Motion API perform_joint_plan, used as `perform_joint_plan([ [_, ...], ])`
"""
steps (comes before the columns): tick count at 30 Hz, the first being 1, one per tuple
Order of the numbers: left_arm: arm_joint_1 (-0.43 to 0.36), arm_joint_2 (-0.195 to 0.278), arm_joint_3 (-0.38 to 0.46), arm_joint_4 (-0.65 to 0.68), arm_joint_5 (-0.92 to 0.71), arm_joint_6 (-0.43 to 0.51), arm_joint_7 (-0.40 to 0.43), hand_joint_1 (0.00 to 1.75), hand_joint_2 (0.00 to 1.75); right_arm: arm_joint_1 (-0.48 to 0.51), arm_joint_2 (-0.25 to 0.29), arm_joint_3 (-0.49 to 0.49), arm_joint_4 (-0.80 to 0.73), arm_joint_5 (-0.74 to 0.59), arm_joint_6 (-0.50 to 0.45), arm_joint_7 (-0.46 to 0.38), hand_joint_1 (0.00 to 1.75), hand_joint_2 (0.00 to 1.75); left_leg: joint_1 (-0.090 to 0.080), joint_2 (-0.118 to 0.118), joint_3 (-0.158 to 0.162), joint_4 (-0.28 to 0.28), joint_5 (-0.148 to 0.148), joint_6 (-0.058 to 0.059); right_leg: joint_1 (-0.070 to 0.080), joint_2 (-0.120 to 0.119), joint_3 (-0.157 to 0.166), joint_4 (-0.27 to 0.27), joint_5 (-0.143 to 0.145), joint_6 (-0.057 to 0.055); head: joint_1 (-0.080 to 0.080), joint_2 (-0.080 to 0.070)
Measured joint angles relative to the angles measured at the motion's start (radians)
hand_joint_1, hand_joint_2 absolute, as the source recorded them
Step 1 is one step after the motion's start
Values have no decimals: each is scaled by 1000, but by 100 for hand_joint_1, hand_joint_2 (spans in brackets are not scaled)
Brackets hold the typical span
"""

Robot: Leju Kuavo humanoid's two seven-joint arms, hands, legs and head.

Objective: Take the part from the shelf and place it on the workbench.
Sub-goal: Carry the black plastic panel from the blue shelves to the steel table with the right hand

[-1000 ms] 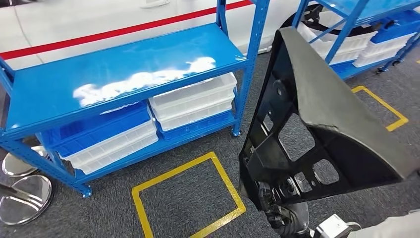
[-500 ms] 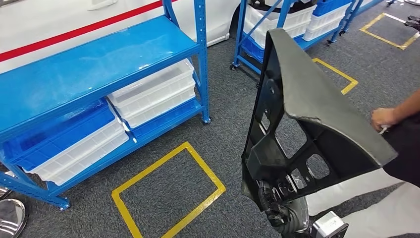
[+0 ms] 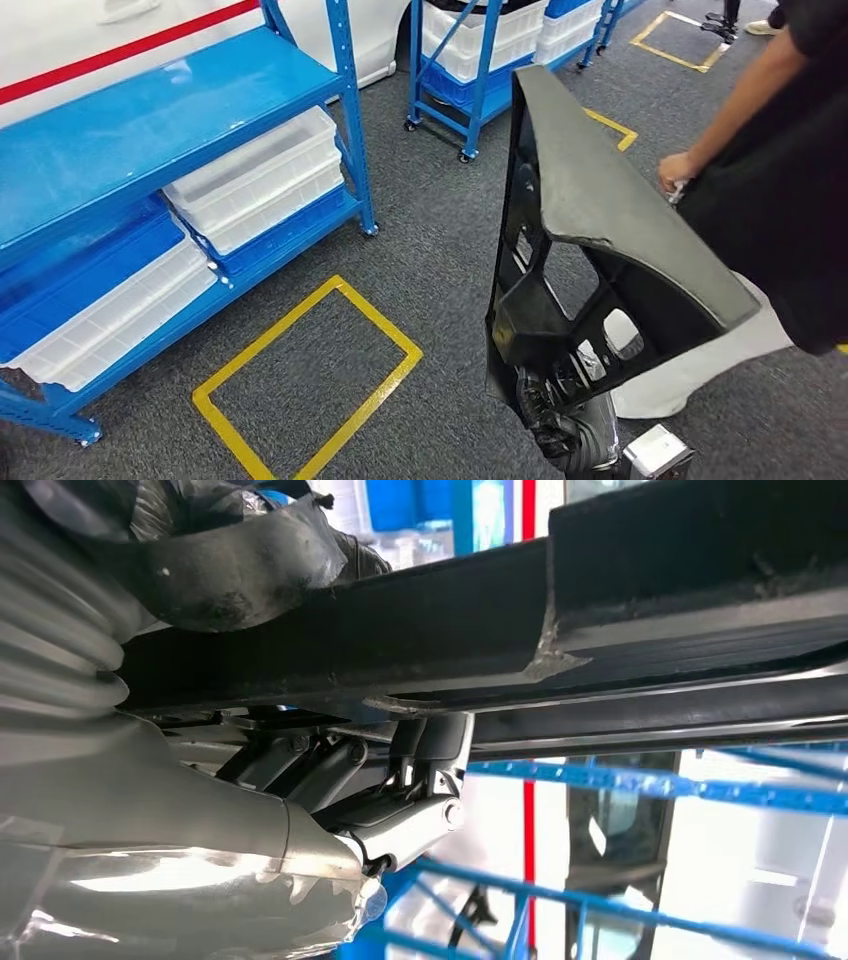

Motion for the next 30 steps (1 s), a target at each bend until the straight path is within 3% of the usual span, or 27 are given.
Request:
perform_joint_plan([
  [1, 1, 0, 1, 0, 1, 0, 0, 0, 0, 0, 0, 0, 1, 1, 0, 1, 175, 175, -2, 15, -14, 2, 8, -1, -3, -7, -11, 64, -25, 5, 0, 0],
  [2, 2, 0, 2, 0, 2, -1, 0, 0, 0, 0, 0, 0, 2, 3, 0, 1, 175, 175, -3, 31, -29, 6, 14, -2, -6, -9, -15, 114, -21, 10, 0, 0],
  [3, 1, -1, 3, 0, 4, -2, -1, 0, 0, 1, 0, 0, 2, 6, -1, 2, 175, 175, -4, 47, -43, 10, 21, -4, -8, -12, -6, 136, 7, 14, 0, 0],
  [4, 1, -1, 4, 0, 5, -3, -2, 0, 0, 1, 0, 0, 3, 9, -1, 2, 175, 175, -4, 61, -56, 15, 26, -6, -10, -17, 21, 122, 43, 15, 0, 0],
  [5, 0, -1, 5, 0, 6, -4, -3, 0, 0, 1, 0, 0, 4, 13, -1, 2, 175, 175, -5, 74, -66, 20, 31, -9, -10, -32, 68, 72, 66, 15, 0, 0],
  [6, 0, -2, 6, -1, 7, -5, -4, 0, 0, 0, 0, 0, 4, 15, -1, 2, 175, 175, -6, 85, -73, 26, 34, -13, -7, -57, 128, -4, 64, 12, 0, 0],
  [8, -1, -4, 7, -1, 7, -6, -5, 0, 0, -2, 1, 1, 4, 19, -2, 3, 175, 175, -7, 104, -77, 36, 40, -23, 4, -97, 224, -146, 22, -5, 0, 0],
  [9, -1, -7, 7, -1, 7, -8, -5, 0, 0, -3, 1, 2, 4, 22, -2, 4, 175, 175, -7, 114, -78, 38, 44, -29, 10, -102, 243, -182, 5, -14, -1, 0],
  [10, -2, -9, 8, -2, 7, -9, -5, 0, 0, -3, 1, 2, 4, 25, -3, 6, 175, 175, -7, 126, -79, 38, 48, -36, 12, -92, 243, -197, 3, -25, -1, 0],
  [11, -3, -11, 8, -2, 7, -10, -5, 0, 0, -2, 1, 2, 4, 29, -4, 8, 175, 175, -4, 123, -81, 42, 46, -42, 11, -82, 239, -201, 9, -32, -1, 0],
  [13, -2, -13, 10, -2, 6, -12, -5, 0, 0, -2, 3, 2, 4, 34, -6, 12, 175, 175, 2, 71, -103, 90, 5, -52, 6, -59, 228, -209, 26, -50, -1, 0],
  [15, 1, -13, 12, -3, 6, -12, -5, 0, 0, -4, 4, 4, 4, 35, -7, 14, 175, 175, 6, 7, -152, 211, -71, -59, 6, -36, 212, -208, 38, -61, -1, 0],
  [16, 4, -13, 13, -3, 6, -12, -5, 0, 0, -4, 5, 4, 4, 35, -7, 15, 175, 175, 7, -4, -176, 276, -100, -61, 7, -22, 205, -205, 42, -62, -1, 0],
  [17, 5, -14, 14, -3, 6, -12, -5, 0, 0, -3, 5, 4, 4, 35, -7, 16, 175, 175, 7, -8, -189, 316, -110, -62, 8, -9, 198, -201, 45, -62, -1, 0],
  [18, 6, -14, 14, -3, 6, -12, -5, 0, 0, -3, 5, 4, 4, 35, -7, 16, 175, 175, 8, -9, -185, 320, -99, -62, 9, 6, 192, -196, 47, -61, -1, 0],
  [20, 6, -14, 15, -5, 6, -12, -5, 0, 0, -3, 5, 4, 4, 35, -7, 16, 175, 175, 11, -20, -127, 218, -36, -61, 8, 33, 183, -183, 47, -58, -1, 0],
  [22, 6, -14, 15, -7, 6, -12, -5, 0, 0, -4, 5, 4, 4, 35, -7, 16, 175, 175, 14, -56, -60, 101, 0, -58, 8, 56, 173, -170, 46, -50, -1, 0],
  [24, 6, -13, 15, -8, 6, -12, -5, 0, 0, -3, 5, 5, 4, 35, -7, 16, 175, 175, 14, -77, -41, 61, -3, -55, 9, 76, 159, -160, 50, -37, -1, 0],
  [26, 3, -15, 15, -8, 6, -13, -5, 0, 0, -2, 5, 5, 4, 36, -8, 16, 175, 175, 15, -60, -46, 53, -1, -47, 7, 87, 148, -154, 53, -25, -1, 0],
  [28, 2, -19, 15, -9, 6, -15, -5, 0, 0, -2, 5, 4, 4, 41, -12, 16, 175, 175, 17, -37, -49, 48, 5, -34, 8, 52, 126, -112, 26, -16, -1, 0],
  [30, 4, -20, 15, -10, 6, -18, -5, 0, 0, -4, 5, 4, 4, 47, -16, 17, 175, 175, 13, -11, -53, 46, 8, -25, 9, 5, 71, 3, -36, -8, 0, 0],
])
